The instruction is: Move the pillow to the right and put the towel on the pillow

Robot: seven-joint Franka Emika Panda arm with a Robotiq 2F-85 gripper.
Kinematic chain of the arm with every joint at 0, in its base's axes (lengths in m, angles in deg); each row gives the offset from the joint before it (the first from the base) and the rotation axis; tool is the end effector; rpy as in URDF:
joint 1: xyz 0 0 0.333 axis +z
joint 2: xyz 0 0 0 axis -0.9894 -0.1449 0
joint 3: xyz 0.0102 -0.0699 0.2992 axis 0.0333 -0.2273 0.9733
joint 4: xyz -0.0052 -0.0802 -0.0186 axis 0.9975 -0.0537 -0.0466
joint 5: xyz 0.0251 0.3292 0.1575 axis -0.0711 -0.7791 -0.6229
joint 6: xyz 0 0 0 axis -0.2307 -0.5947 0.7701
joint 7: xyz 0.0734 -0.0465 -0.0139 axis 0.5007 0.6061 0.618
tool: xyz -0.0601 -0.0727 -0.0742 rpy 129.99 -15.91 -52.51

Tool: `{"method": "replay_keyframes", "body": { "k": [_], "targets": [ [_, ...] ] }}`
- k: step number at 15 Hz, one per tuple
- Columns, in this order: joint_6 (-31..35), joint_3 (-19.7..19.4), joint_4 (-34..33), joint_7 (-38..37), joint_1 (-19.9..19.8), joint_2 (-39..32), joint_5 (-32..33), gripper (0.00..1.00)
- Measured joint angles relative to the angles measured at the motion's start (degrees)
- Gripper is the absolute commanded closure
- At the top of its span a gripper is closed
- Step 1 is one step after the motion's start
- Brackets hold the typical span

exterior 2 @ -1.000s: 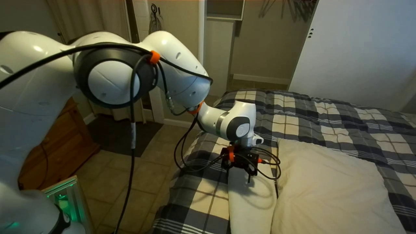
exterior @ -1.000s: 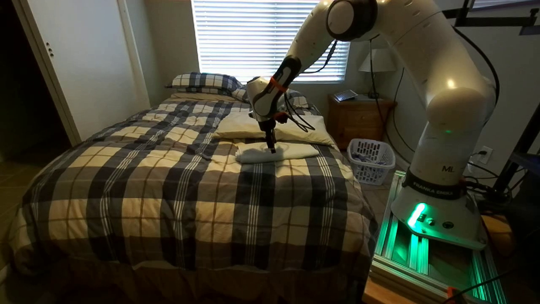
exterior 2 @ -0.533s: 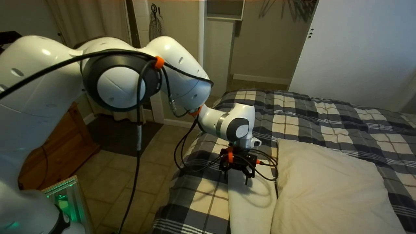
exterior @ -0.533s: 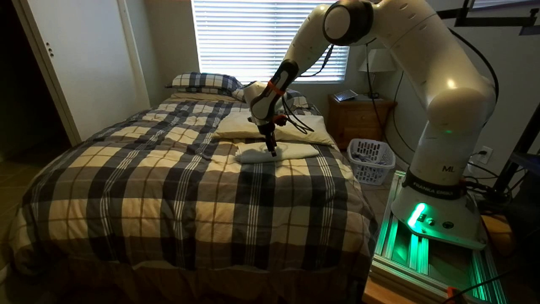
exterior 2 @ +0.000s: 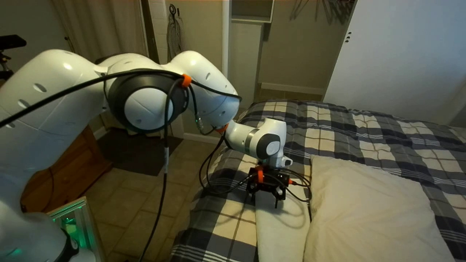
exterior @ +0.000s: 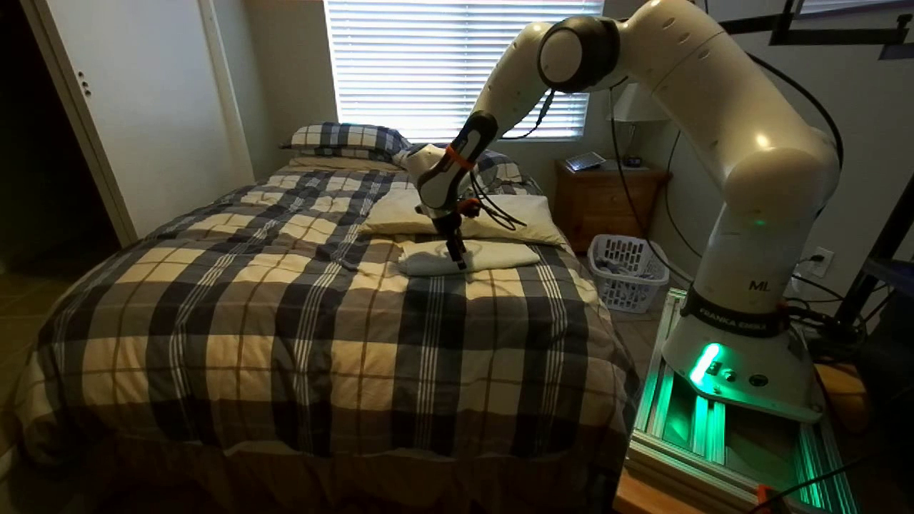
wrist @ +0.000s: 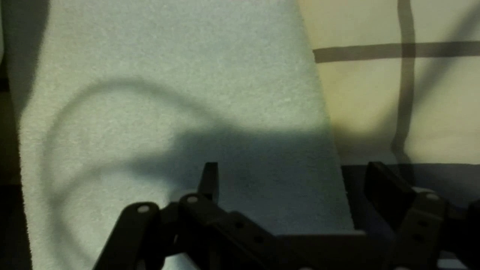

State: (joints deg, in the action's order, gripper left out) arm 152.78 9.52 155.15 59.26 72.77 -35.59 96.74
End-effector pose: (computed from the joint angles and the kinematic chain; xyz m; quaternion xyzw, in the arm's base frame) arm 0.6249 -0.1364 0.1205 0.9476 0.2601 -0.1578 0.0976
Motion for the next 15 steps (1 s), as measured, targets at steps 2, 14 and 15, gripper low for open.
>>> {"method": "replay_keyframes", "body": {
  "k": [2, 14, 15],
  "targets": [
    [-0.47, -0.01, -1.03, 0.09, 0.02, -0.74, 0.00, 0.41],
    [-2.58, 0.04, -4.13, 1.75, 0.07, -2.50, 0.00, 0.79],
    [-2.80, 0.04, -4.27, 2.07, 0.08, -2.59, 0.00, 0.80]
  ]
}}
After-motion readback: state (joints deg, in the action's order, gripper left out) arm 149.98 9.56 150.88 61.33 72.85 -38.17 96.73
